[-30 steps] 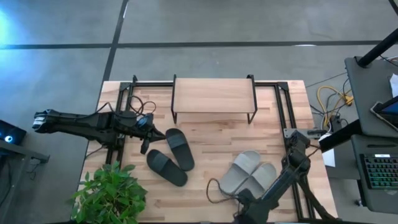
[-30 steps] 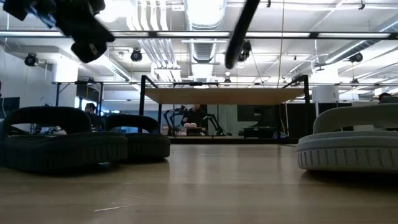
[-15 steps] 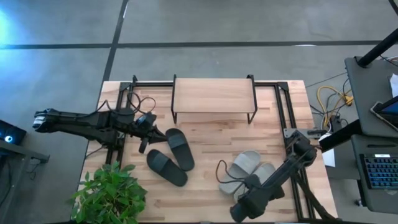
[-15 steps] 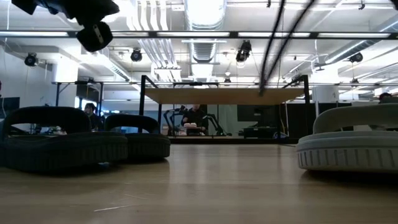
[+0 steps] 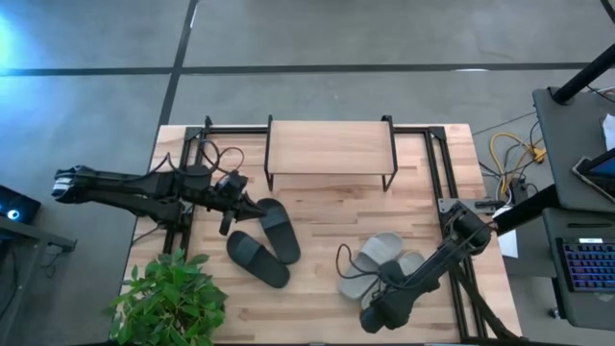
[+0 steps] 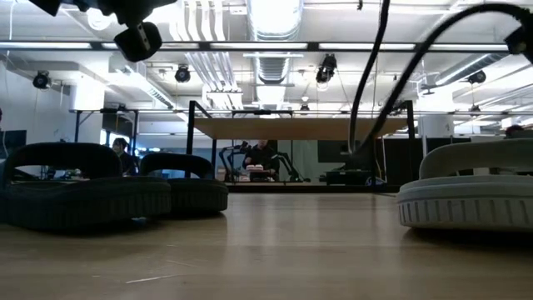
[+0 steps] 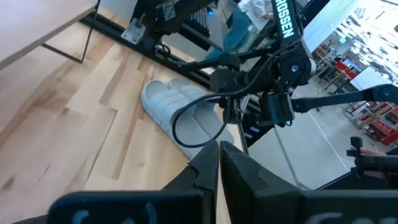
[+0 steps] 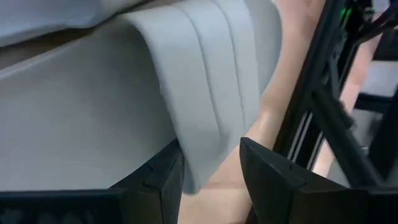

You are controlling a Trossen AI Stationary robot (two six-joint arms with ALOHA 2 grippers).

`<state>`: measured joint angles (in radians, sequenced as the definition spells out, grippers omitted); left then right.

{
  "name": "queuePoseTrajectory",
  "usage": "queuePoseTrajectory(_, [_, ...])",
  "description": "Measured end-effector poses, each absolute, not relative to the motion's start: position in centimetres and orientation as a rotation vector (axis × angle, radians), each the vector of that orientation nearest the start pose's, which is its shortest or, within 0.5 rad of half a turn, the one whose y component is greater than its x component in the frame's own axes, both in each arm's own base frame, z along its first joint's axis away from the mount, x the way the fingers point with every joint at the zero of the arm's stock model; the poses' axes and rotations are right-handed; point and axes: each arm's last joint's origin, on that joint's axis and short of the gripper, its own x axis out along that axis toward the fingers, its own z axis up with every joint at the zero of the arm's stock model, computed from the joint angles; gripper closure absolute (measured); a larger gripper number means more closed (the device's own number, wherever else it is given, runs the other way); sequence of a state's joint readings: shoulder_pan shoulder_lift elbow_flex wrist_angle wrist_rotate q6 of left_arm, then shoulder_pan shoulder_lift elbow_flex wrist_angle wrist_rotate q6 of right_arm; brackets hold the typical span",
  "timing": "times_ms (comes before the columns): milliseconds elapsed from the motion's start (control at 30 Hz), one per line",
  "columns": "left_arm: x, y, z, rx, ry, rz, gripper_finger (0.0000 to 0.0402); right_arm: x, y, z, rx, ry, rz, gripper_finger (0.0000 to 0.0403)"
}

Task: Pick and place slides into the shelf
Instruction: Put the right gray slide on the shelf

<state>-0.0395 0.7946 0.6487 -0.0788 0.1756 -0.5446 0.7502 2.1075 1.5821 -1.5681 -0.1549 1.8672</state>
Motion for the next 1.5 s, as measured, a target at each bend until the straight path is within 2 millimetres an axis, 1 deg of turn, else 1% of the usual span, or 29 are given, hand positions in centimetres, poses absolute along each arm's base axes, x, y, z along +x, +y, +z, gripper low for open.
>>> queuePoseTrajectory(233, [19.0, -1.3, 28.7, -0.557, 0.325, -0.134, 0.0400, 24.7, 23.5, 16.7, 0.438, 1.628, -1.318, 0.0257])
queuePoseTrajectory(367, [19.6, -1.3, 28.3, -0.558, 0.351, -0.127, 0.0400, 24.9, 23.3, 16.7, 0.391, 1.569, -1.295, 0.0260])
queuePoseTrajectory(467, [19.9, -1.3, 28.1, -0.559, 0.366, -0.122, 0.0400, 24.9, 23.2, 16.6, 0.367, 1.532, -1.287, 0.0271])
queuePoseTrajectory(600, [20.1, -1.3, 28.0, -0.560, 0.373, -0.122, 0.0400, 24.8, 23.0, 16.4, 0.340, 1.506, -1.292, 0.0298])
queuePoseTrajectory(767, [20.1, -1.3, 28.0, -0.561, 0.374, -0.124, 0.0400, 24.5, 22.7, 15.9, 0.315, 1.498, -1.317, 0.0344])
queuePoseTrajectory(933, [19.9, -1.3, 28.2, -0.561, 0.360, -0.128, 0.0400, 24.7, 22.7, 16.1, 0.297, 1.469, -1.298, 0.0387])
queuePoseTrajectory(1033, [19.8, -1.3, 28.3, -0.561, 0.355, -0.130, 0.0400, 25.0, 22.9, 16.8, 0.306, 1.446, -1.255, 0.0389])
queuePoseTrajectory(1133, [19.8, -1.3, 28.3, -0.561, 0.357, -0.129, 0.0400, 25.0, 23.4, 18.0, 0.314, 1.394, -1.201, 0.0389])
queuePoseTrajectory(1267, [19.9, -1.3, 28.3, -0.562, 0.358, -0.129, 0.0400, 24.4, 24.2, 19.7, 0.285, 1.348, -1.082, 0.0390])
queuePoseTrajectory(1400, [19.9, -1.3, 28.3, -0.560, 0.351, -0.130, 0.0400, 23.5, 25.3, 22.1, 0.249, 1.302, -0.930, 0.0390])
queuePoseTrajectory(1467, [19.9, -1.3, 28.4, -0.559, 0.341, -0.134, 0.0400, 22.9, 25.8, 23.8, 0.237, 1.207, -0.861, 0.0390])
queuePoseTrajectory(1500, [19.9, -1.3, 28.4, -0.560, 0.343, -0.133, 0.0400, 22.7, 26.0, 24.8, 0.245, 1.134, -0.828, 0.0390])
